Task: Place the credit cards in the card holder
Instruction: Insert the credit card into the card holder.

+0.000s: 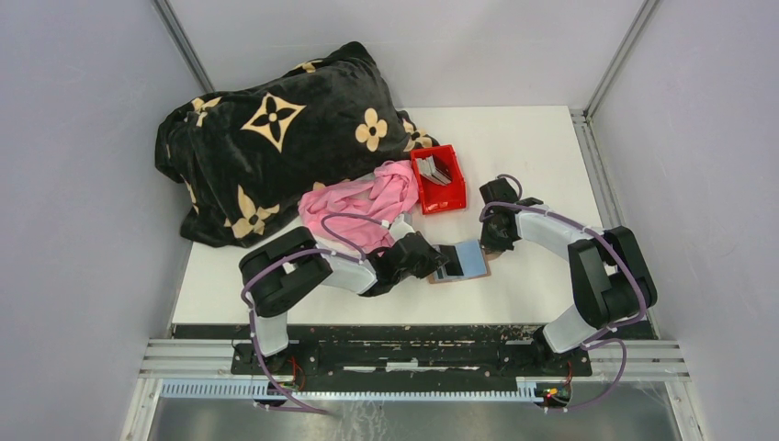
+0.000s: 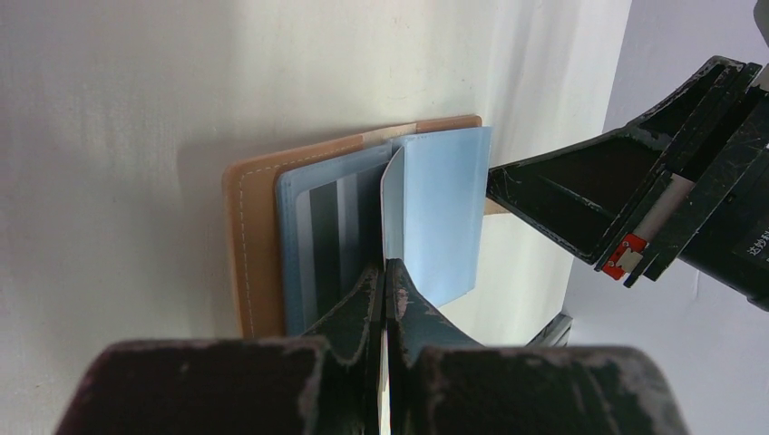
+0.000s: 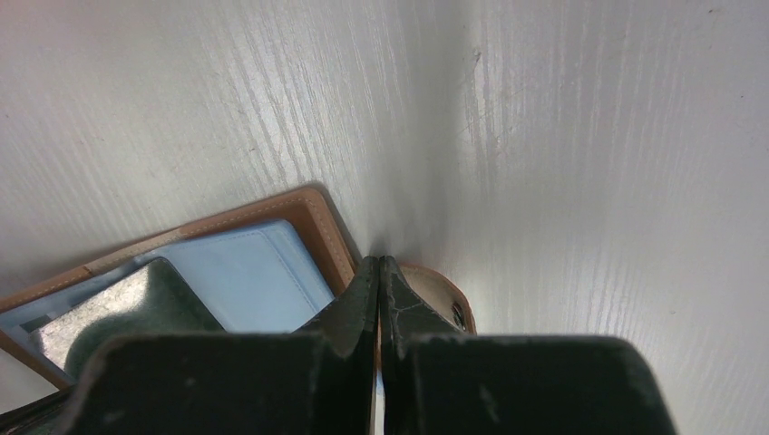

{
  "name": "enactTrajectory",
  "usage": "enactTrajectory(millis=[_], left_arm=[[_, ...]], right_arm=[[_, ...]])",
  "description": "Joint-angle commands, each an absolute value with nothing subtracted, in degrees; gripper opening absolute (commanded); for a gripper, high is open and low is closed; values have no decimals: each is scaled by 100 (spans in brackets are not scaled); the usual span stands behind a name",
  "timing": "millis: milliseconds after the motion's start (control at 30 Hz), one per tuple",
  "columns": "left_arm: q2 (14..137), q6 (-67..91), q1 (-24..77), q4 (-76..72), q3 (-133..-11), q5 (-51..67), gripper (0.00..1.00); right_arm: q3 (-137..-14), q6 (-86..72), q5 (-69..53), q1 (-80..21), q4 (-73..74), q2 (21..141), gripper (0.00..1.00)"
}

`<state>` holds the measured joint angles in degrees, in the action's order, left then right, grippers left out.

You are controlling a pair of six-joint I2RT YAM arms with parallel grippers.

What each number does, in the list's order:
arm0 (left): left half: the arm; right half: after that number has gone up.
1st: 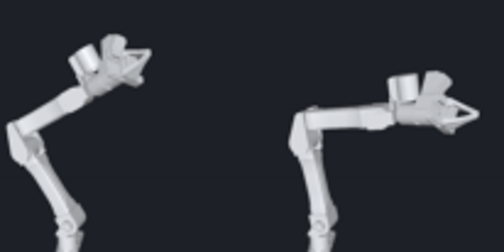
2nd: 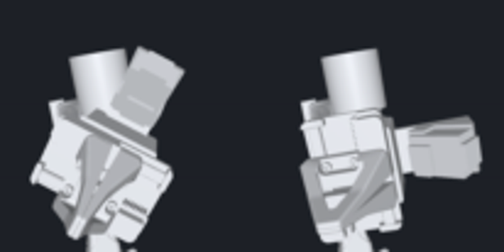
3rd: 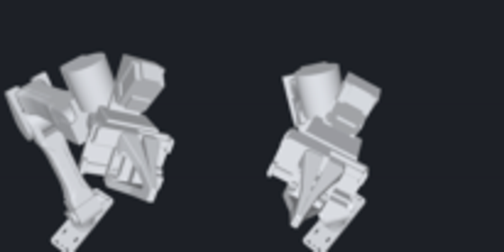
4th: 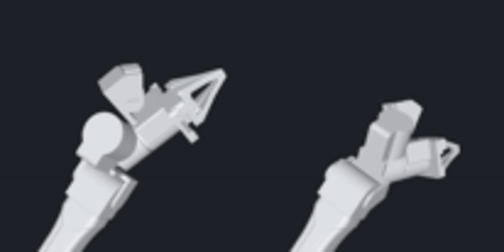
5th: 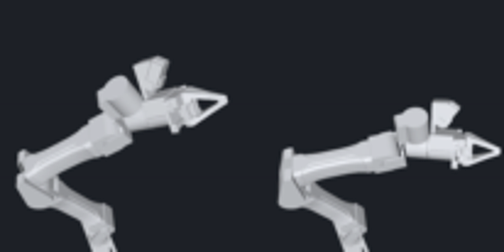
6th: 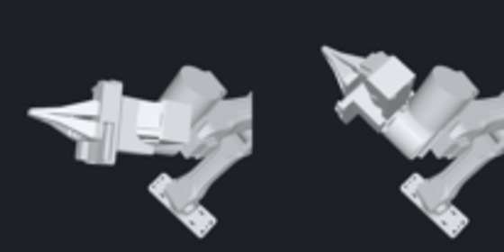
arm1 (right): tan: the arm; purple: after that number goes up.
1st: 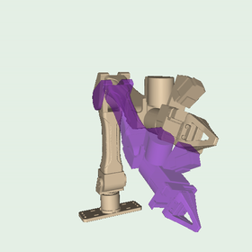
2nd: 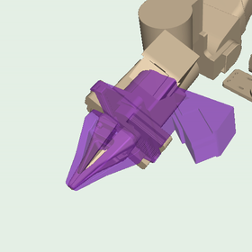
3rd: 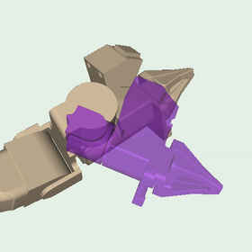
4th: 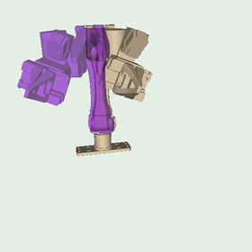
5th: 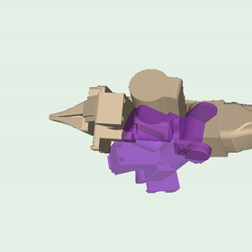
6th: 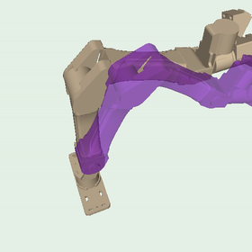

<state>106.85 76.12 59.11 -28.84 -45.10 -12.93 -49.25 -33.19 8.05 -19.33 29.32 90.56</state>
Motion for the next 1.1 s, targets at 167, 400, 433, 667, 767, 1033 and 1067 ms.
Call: enactTrajectory(millis=[167,400,433,667,767,1033,1067], left_arm=[[10626,7019,5954,-2307,-4646,-1731,3],[10761,6791,5950,-2363,-4753,-1707,3],[10778,6744,5956,-2372,-4761,-1711,3],[10779,6426,5946,-2336,-4681,-1938,3],[10815,6143,5944,-2316,-4730,-1915,3],[10983,5829,5944,-2425,-4801,-1471,3],[10994,5833,5946,-2430,-4793,-1420,3]], right_arm=[[-4702,-3400,879,-1937,2727,9326,1],[-4727,-3410,853,-1936,2740,9370,1],[-4726,-3407,840,-1935,2741,9385,1],[-4816,-3393,809,-1936,2799,9477,1],[-4822,-3384,809,-1934,2802,9484,1],[-4850,-3375,787,-1942,2821,9502,1],[-4845,-3375,783,-1942,2828,9501,1]])
